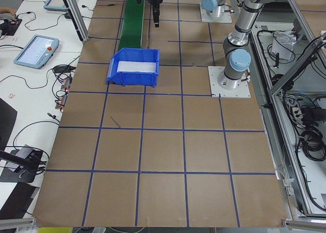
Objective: Transport two buttons from left to right
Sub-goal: 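Carry the yellow button with the right gripper into the blue bin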
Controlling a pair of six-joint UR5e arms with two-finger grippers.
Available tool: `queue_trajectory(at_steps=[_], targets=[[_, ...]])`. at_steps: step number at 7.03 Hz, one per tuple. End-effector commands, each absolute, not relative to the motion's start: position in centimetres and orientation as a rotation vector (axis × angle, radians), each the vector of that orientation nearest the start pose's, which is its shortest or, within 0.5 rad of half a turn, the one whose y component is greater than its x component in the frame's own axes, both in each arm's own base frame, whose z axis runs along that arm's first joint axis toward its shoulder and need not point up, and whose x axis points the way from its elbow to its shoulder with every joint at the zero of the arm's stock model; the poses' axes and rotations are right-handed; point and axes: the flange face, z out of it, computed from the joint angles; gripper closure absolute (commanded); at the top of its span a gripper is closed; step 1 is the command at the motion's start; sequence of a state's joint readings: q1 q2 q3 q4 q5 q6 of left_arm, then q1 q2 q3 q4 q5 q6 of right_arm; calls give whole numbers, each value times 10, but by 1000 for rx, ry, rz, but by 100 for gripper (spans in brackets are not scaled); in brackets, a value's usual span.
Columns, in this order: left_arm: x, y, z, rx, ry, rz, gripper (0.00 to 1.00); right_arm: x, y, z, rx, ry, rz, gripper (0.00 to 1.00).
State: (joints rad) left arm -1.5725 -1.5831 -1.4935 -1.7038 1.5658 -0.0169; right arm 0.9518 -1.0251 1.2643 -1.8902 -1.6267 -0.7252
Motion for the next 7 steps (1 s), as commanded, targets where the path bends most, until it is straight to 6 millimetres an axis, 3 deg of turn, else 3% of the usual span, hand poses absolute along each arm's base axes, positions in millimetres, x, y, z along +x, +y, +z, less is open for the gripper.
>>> queue_trajectory(at_steps=[1,3,7], targets=[[-135,-489,507,-24,3145,106,0,-316,-662,324,-187,3246,-88,93],[-135,-489,507,-24,3145,104,0,-318,-668,312,-154,3233,-119,93],[-134,-489,507,-27,3145,104,0,-314,-675,264,4,3155,-142,93]])
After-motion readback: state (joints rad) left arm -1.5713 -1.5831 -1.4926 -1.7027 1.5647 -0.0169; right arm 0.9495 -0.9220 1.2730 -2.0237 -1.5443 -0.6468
